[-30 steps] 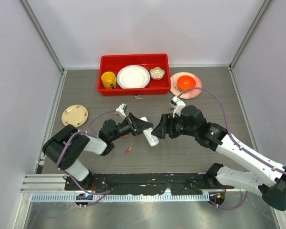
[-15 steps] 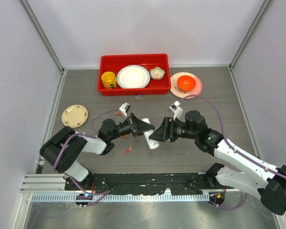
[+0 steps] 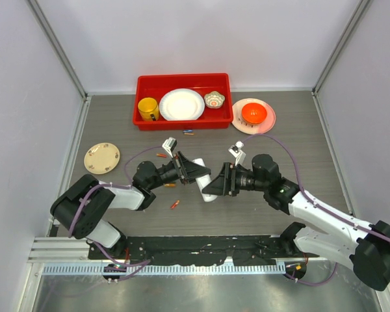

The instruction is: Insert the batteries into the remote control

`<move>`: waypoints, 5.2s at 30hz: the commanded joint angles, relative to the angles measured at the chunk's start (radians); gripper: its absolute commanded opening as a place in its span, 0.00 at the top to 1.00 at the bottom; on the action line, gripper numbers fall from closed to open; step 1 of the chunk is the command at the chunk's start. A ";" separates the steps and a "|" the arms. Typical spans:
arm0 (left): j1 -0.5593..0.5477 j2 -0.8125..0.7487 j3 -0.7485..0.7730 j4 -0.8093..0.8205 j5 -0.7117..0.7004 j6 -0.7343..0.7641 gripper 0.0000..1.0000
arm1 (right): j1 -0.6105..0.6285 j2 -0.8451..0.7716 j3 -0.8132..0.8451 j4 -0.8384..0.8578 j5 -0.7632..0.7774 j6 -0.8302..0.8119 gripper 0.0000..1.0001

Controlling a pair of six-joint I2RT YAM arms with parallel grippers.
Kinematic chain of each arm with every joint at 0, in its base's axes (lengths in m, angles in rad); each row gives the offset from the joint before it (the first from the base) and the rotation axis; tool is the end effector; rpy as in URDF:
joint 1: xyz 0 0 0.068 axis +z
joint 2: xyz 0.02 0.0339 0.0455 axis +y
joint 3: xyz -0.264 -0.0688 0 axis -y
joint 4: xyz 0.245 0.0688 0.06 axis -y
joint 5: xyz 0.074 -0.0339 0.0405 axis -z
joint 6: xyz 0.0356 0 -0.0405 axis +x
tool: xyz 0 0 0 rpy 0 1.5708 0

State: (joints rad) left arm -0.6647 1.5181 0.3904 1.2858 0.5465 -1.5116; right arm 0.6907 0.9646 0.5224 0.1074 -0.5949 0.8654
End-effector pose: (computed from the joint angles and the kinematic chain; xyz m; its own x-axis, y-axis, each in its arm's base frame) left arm 0.1999 -0.1802 0.1980 -0.9220 -0.3610 -0.1401 0.1788 -0.0759 -0.9810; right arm 0.1526 0.1520 0.2458 -0.8765 0.0936 -0.4721 -0.4138 0.3546 0.8385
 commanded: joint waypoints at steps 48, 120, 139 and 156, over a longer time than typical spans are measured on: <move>0.002 -0.058 0.010 0.250 -0.003 0.010 1.00 | -0.010 0.048 -0.099 0.270 -0.065 0.129 0.61; 0.103 -0.512 -0.169 -0.557 -0.342 0.212 0.00 | -0.033 0.437 0.597 -1.101 1.477 -0.427 0.99; 0.105 -0.766 -0.212 -0.833 -0.342 0.329 0.00 | -0.079 0.945 0.688 -0.977 1.337 -0.500 0.95; 0.105 -0.722 -0.217 -0.830 -0.321 0.324 0.00 | -0.074 0.921 0.622 -0.923 1.209 -0.509 0.50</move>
State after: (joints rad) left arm -0.5568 0.7979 0.1749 0.4416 0.2108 -1.1992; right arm 0.6113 1.9018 1.1751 -0.8448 0.6914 0.3359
